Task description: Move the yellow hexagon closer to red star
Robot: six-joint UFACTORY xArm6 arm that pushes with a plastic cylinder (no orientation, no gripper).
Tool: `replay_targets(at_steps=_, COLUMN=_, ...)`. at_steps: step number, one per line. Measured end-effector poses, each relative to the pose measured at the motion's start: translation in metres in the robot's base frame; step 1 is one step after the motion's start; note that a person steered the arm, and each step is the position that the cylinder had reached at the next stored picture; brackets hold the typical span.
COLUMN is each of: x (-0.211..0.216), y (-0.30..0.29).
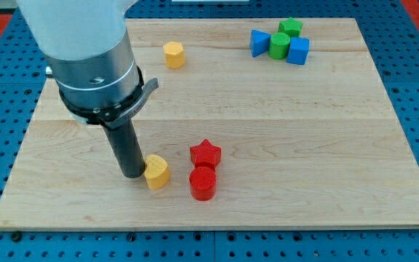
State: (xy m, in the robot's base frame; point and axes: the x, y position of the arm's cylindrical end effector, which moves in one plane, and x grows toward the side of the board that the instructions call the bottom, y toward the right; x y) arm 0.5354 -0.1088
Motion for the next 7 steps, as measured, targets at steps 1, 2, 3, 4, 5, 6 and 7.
replay_targets(at_steps=1, x=-0.003, y=0.025)
replay_targets(at_steps=2, x=-0.034, y=-0.003)
replay_targets(at_steps=3, x=-0.121, y=0.002)
replay_targets(at_steps=4, x=-0.165, y=0.095)
replay_targets(at_steps=5, x=-0.233, y=0.087)
replay_targets(at_steps=6, x=-0.29, y=0.053)
replay_targets(at_steps=7, x=-0.272, y=0.026)
